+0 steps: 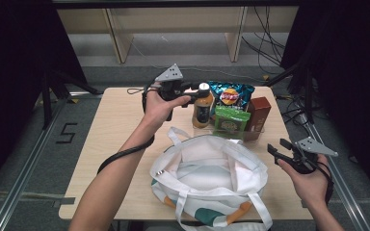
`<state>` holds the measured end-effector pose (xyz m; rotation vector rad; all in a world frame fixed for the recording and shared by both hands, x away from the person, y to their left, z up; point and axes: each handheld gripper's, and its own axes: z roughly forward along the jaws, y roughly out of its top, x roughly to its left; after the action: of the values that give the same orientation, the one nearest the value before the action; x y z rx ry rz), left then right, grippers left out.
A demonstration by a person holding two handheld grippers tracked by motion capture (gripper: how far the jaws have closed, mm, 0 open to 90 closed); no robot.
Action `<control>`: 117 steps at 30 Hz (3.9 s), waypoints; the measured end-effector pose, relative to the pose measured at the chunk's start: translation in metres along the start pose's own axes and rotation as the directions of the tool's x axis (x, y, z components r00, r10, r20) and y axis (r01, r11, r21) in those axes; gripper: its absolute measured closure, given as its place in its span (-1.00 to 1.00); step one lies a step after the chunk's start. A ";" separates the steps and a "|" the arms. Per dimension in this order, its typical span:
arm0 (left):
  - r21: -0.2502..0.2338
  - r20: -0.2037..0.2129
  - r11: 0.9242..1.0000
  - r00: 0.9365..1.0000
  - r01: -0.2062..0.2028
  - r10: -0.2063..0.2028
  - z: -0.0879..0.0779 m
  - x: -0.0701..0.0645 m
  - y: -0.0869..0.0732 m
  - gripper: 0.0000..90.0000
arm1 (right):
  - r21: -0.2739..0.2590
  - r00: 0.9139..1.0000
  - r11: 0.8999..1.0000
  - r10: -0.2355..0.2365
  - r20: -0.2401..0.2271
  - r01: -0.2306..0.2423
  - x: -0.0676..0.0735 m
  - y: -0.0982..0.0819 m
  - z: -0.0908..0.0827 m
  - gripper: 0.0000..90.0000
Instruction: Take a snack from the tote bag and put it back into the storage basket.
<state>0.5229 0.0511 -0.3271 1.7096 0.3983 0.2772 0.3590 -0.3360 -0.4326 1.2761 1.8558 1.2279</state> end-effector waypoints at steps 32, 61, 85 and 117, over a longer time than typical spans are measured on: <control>0.016 -0.016 1.000 1.000 0.006 -0.006 0.013 0.005 -0.007 0.31 | -0.009 0.998 0.998 -0.058 0.014 0.058 -0.004 0.000 0.000 0.00; 0.030 -0.020 0.999 1.000 0.022 -0.022 0.021 0.008 -0.016 0.31 | -0.002 0.999 0.999 -0.039 0.007 0.039 -0.004 0.000 -0.002 0.00; 0.033 -0.032 0.999 0.999 0.029 -0.028 0.023 0.011 -0.021 0.31 | -0.016 0.999 0.999 -0.051 0.012 0.052 -0.003 0.001 -0.002 0.00; 0.053 -0.052 0.998 0.998 0.044 -0.041 0.031 0.016 -0.034 0.31 | -0.005 0.998 0.998 -0.055 0.003 0.055 -0.003 0.000 0.000 0.00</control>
<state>0.5464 0.0348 -0.3667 1.7476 0.4827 0.2816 0.3604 -0.3389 -0.4330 1.2147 1.8720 1.2009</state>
